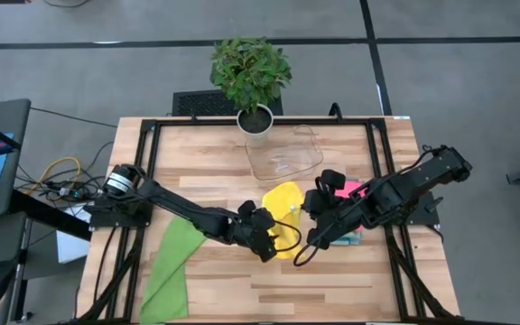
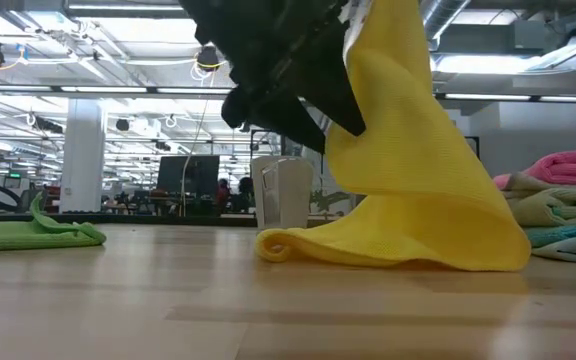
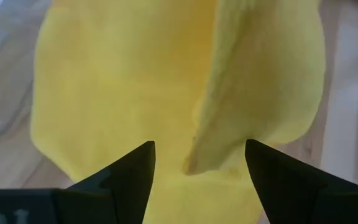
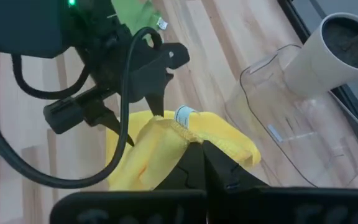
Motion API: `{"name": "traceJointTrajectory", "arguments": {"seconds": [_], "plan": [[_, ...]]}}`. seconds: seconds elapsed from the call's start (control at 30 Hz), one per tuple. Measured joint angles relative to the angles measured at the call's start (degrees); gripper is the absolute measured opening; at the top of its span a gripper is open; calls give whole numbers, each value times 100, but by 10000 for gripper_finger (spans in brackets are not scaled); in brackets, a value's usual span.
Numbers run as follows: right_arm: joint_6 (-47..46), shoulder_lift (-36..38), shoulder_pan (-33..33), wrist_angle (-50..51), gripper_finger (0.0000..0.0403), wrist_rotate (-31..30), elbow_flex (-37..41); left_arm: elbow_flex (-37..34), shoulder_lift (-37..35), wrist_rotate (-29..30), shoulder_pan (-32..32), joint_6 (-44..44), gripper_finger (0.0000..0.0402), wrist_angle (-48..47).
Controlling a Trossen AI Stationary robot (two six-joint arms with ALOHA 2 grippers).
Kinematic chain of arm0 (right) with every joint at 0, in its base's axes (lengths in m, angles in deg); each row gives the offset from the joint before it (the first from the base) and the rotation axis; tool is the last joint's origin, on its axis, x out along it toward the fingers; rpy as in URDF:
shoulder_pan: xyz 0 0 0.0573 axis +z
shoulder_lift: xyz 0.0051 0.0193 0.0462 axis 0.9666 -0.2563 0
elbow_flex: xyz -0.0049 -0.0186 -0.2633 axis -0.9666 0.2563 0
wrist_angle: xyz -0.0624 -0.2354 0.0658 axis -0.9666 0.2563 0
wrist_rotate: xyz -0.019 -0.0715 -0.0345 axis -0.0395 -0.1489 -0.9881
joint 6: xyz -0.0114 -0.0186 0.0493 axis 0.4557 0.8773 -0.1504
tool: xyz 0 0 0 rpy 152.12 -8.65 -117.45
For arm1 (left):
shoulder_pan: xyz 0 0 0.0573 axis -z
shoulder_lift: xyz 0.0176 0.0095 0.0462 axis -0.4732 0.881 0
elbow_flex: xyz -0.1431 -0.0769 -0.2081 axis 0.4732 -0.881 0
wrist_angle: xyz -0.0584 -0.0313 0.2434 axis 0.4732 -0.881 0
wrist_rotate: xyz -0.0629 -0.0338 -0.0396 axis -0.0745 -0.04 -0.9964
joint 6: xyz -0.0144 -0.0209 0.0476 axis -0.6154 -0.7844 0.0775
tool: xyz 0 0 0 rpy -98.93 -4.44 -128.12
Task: Fold microfiber towels
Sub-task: Fold the yellow microfiber cloth
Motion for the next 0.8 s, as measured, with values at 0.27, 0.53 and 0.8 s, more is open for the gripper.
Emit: {"name": "traceJointTrajectory", "arguments": {"seconds": [0.27,0.53,0.8], "plan": [[0,0,0,2,6,7,0,-369,-2,-408,-182,-201,219,366],[3,0,2,11,6,11,0,-373,-4,-427,-277,65,84,813],[0,0,37,63,7,0,0,-112,-46,-826,-158,-682,7,462]]}}
